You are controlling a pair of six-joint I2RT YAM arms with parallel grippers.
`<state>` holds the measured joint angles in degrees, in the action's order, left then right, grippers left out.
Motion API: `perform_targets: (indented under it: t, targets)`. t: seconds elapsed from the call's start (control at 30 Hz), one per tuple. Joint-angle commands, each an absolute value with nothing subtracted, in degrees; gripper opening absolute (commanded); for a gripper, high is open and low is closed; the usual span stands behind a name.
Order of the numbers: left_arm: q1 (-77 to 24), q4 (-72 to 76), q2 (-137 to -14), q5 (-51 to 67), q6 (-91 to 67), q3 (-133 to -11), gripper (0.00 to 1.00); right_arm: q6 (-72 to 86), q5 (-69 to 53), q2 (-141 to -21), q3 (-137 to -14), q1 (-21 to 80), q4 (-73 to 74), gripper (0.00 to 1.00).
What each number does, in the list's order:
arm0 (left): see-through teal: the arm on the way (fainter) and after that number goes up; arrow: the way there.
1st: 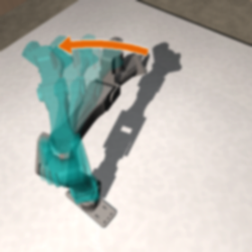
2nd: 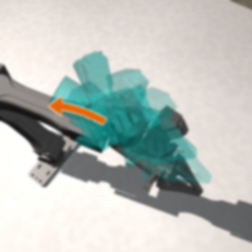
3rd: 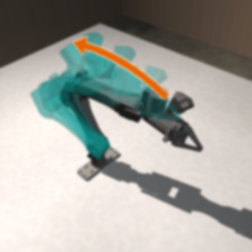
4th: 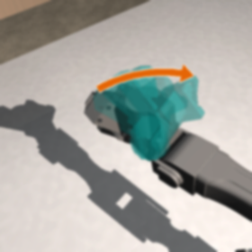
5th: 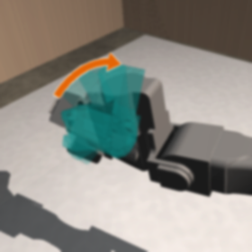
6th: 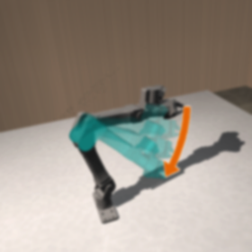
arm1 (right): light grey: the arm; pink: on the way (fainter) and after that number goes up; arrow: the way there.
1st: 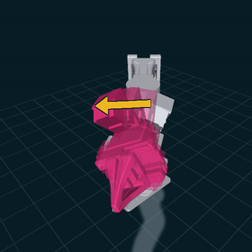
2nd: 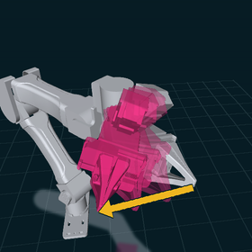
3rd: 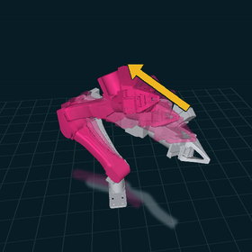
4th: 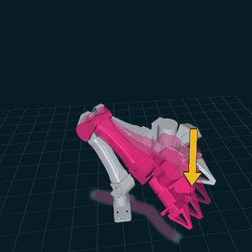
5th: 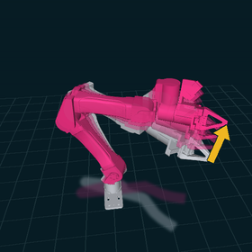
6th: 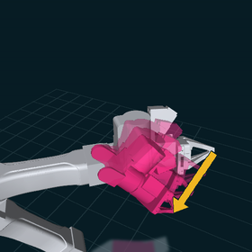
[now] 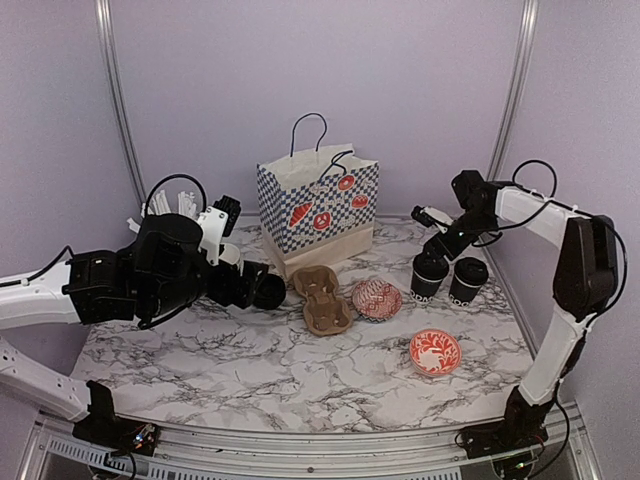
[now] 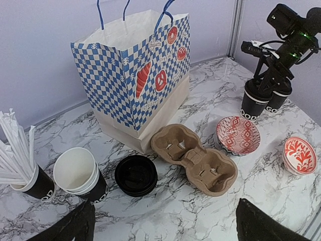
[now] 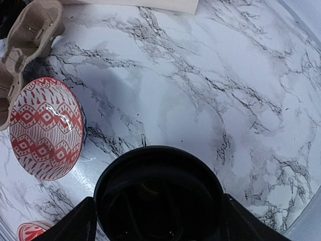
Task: Pack the takeout coffee
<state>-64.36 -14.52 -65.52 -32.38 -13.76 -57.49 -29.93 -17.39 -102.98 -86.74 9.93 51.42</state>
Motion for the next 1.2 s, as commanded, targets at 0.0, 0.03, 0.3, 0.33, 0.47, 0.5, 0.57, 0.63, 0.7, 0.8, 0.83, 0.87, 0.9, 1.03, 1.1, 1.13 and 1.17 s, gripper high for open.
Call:
perform_targets:
  t: [0.0, 0.03, 0.3, 0.33, 0.47, 0.5, 0.57, 0.63, 0.7, 0.8, 0.83, 0.87, 0.9, 1.03, 1.1, 1.13, 1.17]
  targets:
    - [-63.2, -18.5, -68.5, -31.8, -10.5, -63.9, 0.99, -28.2, -17.4, -103.4, -89.4, 9.8, 52.2, 0.87]
    - [-63.0, -19.3, -69.5, -31.3, -9.5, -65.4, 0.99, -28.1, -18.0, -103.1, -90.2, 9.9, 52.8, 0.94]
    - [-54.6, -22.7, -82.6, -22.9, 2.0, -84.9, 0.83, -26.4, -23.4, -97.1, -92.5, 9.9, 54.0, 0.99]
    - [-52.9, -23.0, -84.4, -20.0, 2.5, -87.3, 0.80, -26.1, -24.5, -96.2, -91.8, 9.9, 53.9, 0.99]
    - [-48.2, -23.3, -92.4, -12.4, 4.8, -95.8, 0.80, -25.6, -26.8, -91.6, -87.7, 9.9, 52.3, 0.99]
    - [-47.3, -23.5, -94.3, -11.6, 5.0, -97.9, 0.80, -25.5, -26.9, -90.7, -86.6, 10.0, 51.8, 0.99]
    - [-45.9, -23.5, -98.6, -10.5, 4.9, -101.8, 0.81, -24.8, -26.2, -89.1, -84.7, 9.9, 50.7, 0.99]
    - [-44.9, -23.5, -103.1, -10.2, 5.6, -106.0, 0.82, -24.8, -26.4, -88.5, -83.7, 9.9, 50.8, 0.99]
    - [-44.4, -23.7, -107.6, -9.8, 7.0, -110.3, 0.82, -24.9, -26.9, -88.1, -83.1, 10.0, 51.2, 0.99]
    - [-43.6, -25.4, -114.6, -9.0, 7.9, -118.0, 0.81, -24.8, -27.5, -87.1, -81.6, 9.9, 50.8, 0.99]
    - [-43.3, -26.6, -116.8, -8.9, 7.9, -120.9, 0.80, -24.8, -27.6, -86.7, -81.0, 9.9, 50.4, 0.99]
    - [-42.9, -27.7, -119.1, -8.9, 7.8, -124.4, 0.77, -24.8, -27.7, -86.4, -80.5, 10.0, 50.0, 0.99]
    - [-42.6, -29.0, -120.9, -9.0, 8.0, -126.6, 0.75, -24.8, -27.8, -86.1, -79.9, 10.0, 49.8, 0.99]
    - [-42.1, -29.8, -124.7, -8.2, 10.4, -130.2, 0.55, -25.0, -28.4, -85.1, -78.3, 10.0, 49.1, 0.99]
    - [-42.0, -29.7, -125.7, -8.0, 11.3, -131.1, 0.45, -24.9, -28.4, -84.8, -77.8, 9.9, 48.7, 0.99]
    - [-41.9, -29.8, -125.9, -7.4, 11.7, -131.6, 0.36, -24.8, -28.5, -84.8, -77.6, 9.9, 48.6, 0.99]
    - [-41.9, -29.7, -126.5, -6.9, 12.0, -132.0, 0.28, -24.9, -28.6, -84.8, -77.5, 9.9, 48.6, 0.99]
